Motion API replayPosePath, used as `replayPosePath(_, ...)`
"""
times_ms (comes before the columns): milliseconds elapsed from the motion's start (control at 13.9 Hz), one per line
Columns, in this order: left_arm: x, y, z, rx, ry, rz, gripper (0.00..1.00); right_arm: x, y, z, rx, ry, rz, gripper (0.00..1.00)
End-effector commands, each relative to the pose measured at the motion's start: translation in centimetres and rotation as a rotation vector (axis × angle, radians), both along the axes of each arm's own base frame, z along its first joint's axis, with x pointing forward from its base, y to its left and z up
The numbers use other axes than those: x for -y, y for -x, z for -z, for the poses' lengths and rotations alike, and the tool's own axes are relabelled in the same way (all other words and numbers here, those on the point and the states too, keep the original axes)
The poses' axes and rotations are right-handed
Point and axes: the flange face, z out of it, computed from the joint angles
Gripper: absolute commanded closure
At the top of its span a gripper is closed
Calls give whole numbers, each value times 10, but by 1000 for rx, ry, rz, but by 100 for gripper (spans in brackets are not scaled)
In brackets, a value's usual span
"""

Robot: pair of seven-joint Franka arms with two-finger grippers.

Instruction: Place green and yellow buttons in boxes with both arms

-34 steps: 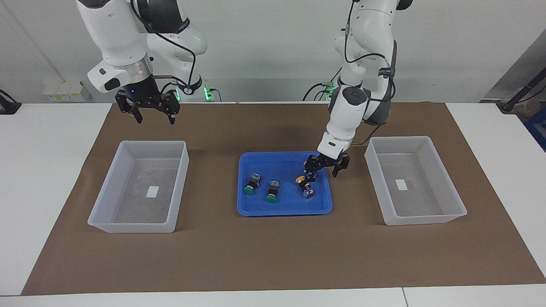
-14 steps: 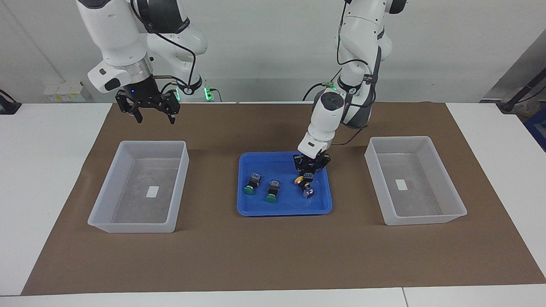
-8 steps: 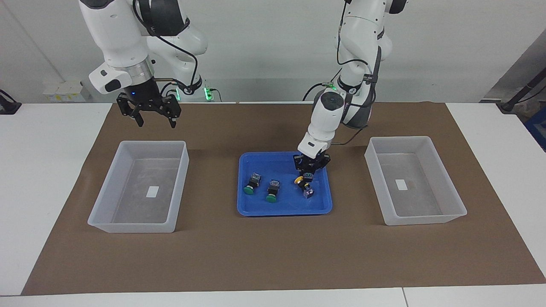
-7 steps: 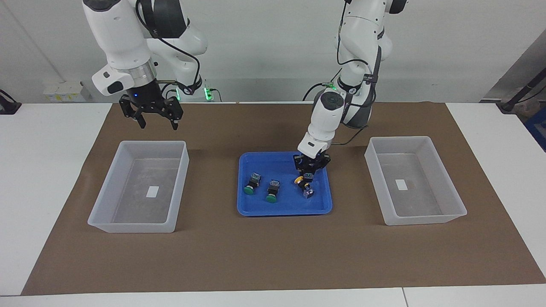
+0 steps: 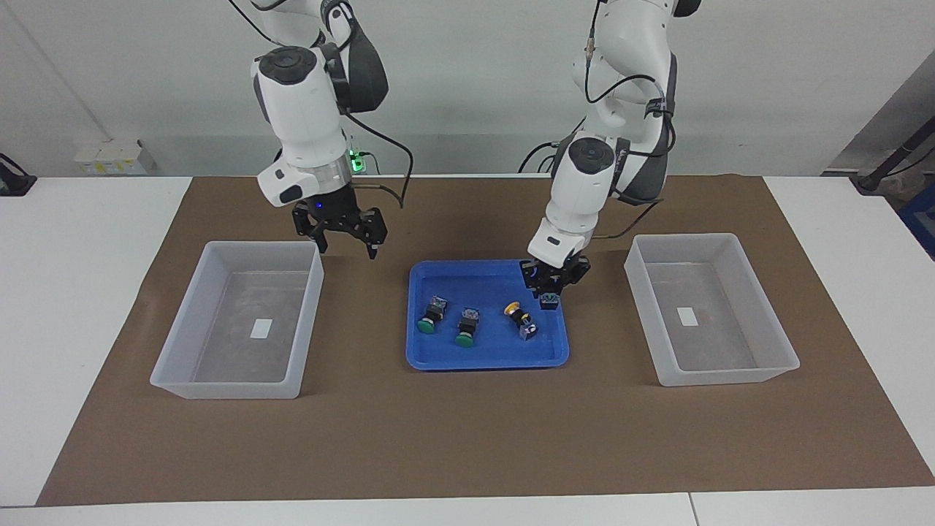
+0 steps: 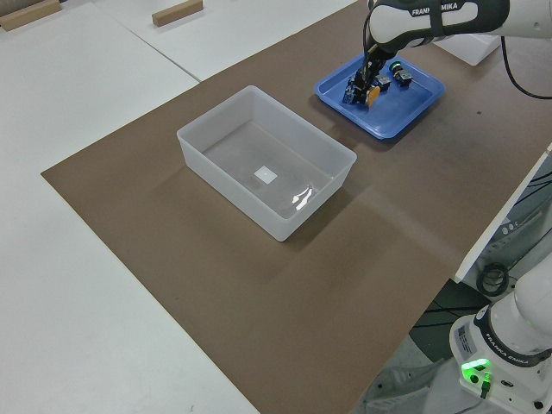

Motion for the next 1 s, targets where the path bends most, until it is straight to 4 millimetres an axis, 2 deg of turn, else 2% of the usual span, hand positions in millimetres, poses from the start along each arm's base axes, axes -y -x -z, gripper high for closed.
replayPosePath(0, -41, -6, -45, -14, -24, -15, 100, -34, -6, 33, 17, 6, 39, 0)
replayPosePath(215, -93, -7, -92, -36, -32, 21, 100, -67, -10, 70, 28, 0, 66, 0)
replayPosePath(359, -145, -3, -116, -54, -31, 71, 100, -86, -12, 99, 29, -13, 85, 0)
replayPosePath(430, -168, -3, -122, -61, -34, 100, 100, -90, -14, 115, 30, -12, 95, 0)
replayPosePath(574, -214, -5, -118, -56, -36, 145, 100, -96, -14, 135, 19, 8, 87, 0)
replayPosePath(645, -232, -6, -116, -51, -38, 146, 100, -109, -9, 143, 20, 11, 85, 0)
replayPosePath(717, -242, -8, -115, -36, -40, 144, 100, -123, -4, 160, 21, 26, 80, 0)
replayPosePath(789, -246, -10, -109, -23, -41, 141, 100, -126, -3, 173, 31, 53, 90, 0)
replayPosePath(932, -252, -15, -82, 18, -46, 124, 100, -136, 1, 185, 57, 86, 86, 1)
